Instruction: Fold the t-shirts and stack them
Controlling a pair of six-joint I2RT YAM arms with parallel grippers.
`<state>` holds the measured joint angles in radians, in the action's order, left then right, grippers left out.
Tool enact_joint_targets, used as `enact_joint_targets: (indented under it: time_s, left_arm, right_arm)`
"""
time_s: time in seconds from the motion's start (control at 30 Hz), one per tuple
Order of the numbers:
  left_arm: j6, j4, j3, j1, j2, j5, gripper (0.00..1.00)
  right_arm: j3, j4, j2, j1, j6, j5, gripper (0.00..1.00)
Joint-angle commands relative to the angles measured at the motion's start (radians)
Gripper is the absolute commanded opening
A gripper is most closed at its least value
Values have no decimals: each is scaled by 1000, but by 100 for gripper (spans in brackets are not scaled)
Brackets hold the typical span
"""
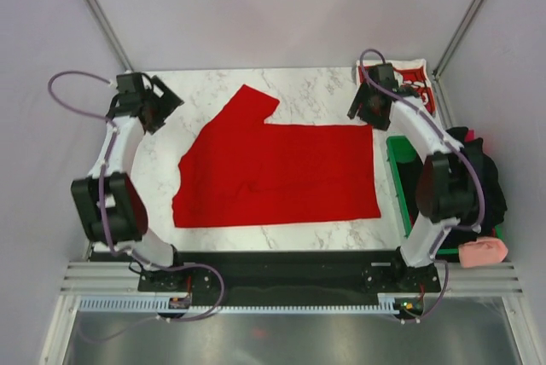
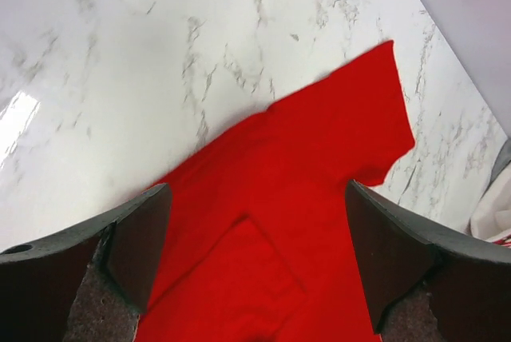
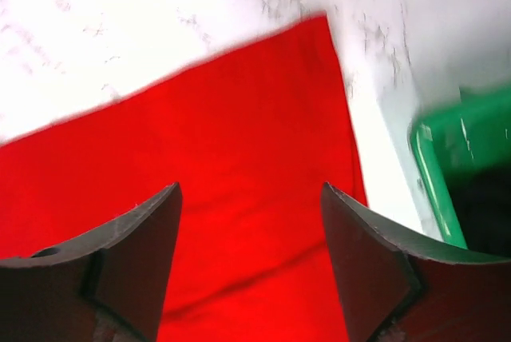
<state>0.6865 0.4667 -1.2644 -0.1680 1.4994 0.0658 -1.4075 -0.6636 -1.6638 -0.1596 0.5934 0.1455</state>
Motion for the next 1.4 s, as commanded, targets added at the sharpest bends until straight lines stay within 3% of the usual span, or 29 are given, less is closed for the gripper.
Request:
enact_joint_targets:
  time_s: [0.0, 0.17, 0.3, 0.53, 0.8, 1.0, 1.13, 1.37]
  left_arm:
    - [-159, -140, -142, 19, 152, 95, 96]
    - [-193, -152, -393, 39, 431, 153, 93]
    - [-174, -155, -584, 56, 624, 239, 86]
    - [-251, -160, -890, 156, 872, 325, 87]
    - [-162, -235, -986, 225, 1015, 350, 88]
    - [-105, -263, -1020, 275, 1091, 321, 88]
    - [-68, -238, -1023, 285, 1118, 281, 83]
    - [-205, -232, -1050, 329, 1102, 17, 86]
  right_arm:
    - [-221, -13, -240, 2, -107, 86, 77]
    - [-427, -67, -457, 9, -118, 146, 75]
    - [-415, -53, -537, 15, -113, 183, 73]
    - [-380, 21, -557, 60, -129, 189, 73]
    - [-318, 58, -542, 71, -141, 167, 73]
    - [-286, 81, -544, 74, -136, 132, 68]
    - [-271, 88, -534, 72, -130, 103, 67]
    - [-205, 119, -487, 72, -112, 28, 65]
